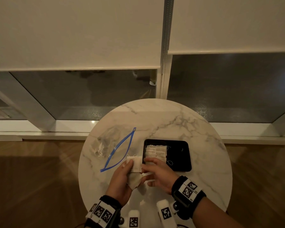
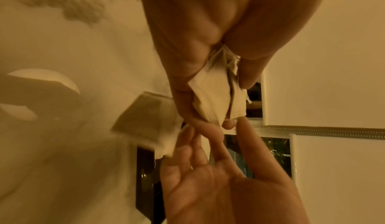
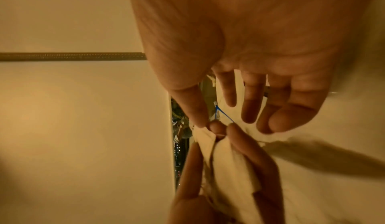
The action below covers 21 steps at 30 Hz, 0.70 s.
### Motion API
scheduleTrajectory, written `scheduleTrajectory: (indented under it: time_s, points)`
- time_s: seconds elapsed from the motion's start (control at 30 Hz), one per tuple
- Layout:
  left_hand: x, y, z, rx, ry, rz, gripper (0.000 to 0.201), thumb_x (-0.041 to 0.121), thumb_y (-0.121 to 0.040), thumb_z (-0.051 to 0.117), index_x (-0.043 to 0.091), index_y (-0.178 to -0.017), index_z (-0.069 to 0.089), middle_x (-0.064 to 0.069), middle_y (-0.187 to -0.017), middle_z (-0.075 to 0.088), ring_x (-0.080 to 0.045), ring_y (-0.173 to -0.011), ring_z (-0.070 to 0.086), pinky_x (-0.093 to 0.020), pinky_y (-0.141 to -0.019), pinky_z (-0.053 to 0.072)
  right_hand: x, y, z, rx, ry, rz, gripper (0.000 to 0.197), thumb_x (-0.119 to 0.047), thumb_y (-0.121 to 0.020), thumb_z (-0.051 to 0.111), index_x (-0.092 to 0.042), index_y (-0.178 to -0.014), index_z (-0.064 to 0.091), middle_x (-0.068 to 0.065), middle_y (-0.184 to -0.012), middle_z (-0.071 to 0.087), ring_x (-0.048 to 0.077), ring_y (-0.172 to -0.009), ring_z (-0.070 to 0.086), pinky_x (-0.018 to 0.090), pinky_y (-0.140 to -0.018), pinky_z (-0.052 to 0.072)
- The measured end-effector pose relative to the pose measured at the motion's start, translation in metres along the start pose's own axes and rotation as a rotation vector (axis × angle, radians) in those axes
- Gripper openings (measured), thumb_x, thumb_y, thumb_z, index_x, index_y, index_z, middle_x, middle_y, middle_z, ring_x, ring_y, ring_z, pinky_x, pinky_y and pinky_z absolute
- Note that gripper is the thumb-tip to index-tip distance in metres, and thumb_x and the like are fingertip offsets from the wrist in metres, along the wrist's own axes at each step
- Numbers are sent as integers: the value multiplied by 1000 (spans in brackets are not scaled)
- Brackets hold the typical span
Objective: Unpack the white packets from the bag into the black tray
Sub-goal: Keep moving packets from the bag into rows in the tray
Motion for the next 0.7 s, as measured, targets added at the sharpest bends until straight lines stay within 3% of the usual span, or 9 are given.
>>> scheduleTrajectory:
  time_s: [0.1, 0.17, 0.27, 0.33, 0.4, 0.47, 0.57, 0.7]
  points:
    - [5, 0, -3, 5, 24, -28, 31, 24, -101, 53, 6, -124, 63, -19, -110, 72, -29, -95, 69, -47, -80, 57, -8, -4, 6, -32, 196, -97, 41, -23, -82, 66, -41, -118, 63, -3, -117, 68, 15, -105, 63, 31, -81, 49]
    - [9, 0, -3, -16, 64, -49, 34, 25, -100, 53, 5, -126, 61, -19, -107, 71, -28, -89, 69, -43, -71, 59, -10, -3, 18, -146, 152, -113, 51, -17, -78, 62, -36, -125, 61, -7, -122, 66, 15, -115, 60, 35, -95, 47]
    - [15, -1, -5, -22, 98, -76, 39, 27, -99, 53, 2, -129, 58, -25, -102, 67, -31, -84, 66, -39, -63, 59, -8, -3, 31, -244, 50, -106, 63, -7, -66, 65, -20, -128, 62, 7, -109, 68, 24, -105, 63, 36, -94, 47]
    - [18, -2, -8, -31, 100, -92, 42, 28, -98, 55, 0, -129, 57, -29, -109, 64, -34, -88, 65, -39, -63, 59, -7, -5, 33, -236, 105, -131, 56, -13, -71, 65, -21, -127, 63, 8, -112, 69, 23, -105, 63, 39, -99, 44]
    - [20, -3, -11, -38, 135, -111, 44, 29, -96, 57, -1, -129, 57, -28, -107, 64, -32, -87, 67, -39, -62, 60, -6, -6, 32, -230, 179, -132, 51, -30, -73, 67, -31, -124, 64, 0, -118, 69, 20, -113, 61, 44, -106, 38]
    - [21, -5, -15, -47, 190, -127, 44, 29, -96, 57, -2, -127, 59, -23, -97, 67, -28, -80, 69, -37, -60, 61, -3, -5, 32, -260, 196, -94, 48, -38, -70, 72, -36, -117, 65, -4, -115, 69, 17, -112, 62, 41, -100, 41]
    - [25, -6, -13, -87, 257, -183, 43, 31, -94, 58, -1, -123, 62, -19, -92, 66, -27, -79, 68, -38, -62, 62, 6, -4, 35, -280, 241, -53, 50, -36, -72, 77, -41, -119, 61, -3, -116, 70, 18, -114, 63, 39, -94, 46]
    - [30, -15, -19, -53, 278, -181, 46, 31, -92, 61, 1, -128, 61, -18, -102, 67, -25, -85, 71, -40, -67, 63, 8, -8, 33, -201, 365, -113, 26, -23, -91, 64, -19, -116, 62, 9, -108, 73, 24, -102, 69, 36, -81, 51]
Point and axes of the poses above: each hand's wrist, its own y-axis away from the middle knuckle, its own z-axis out of the palm, x = y × z, the point moved 7 cm from there along -y, towards the middle knuckle
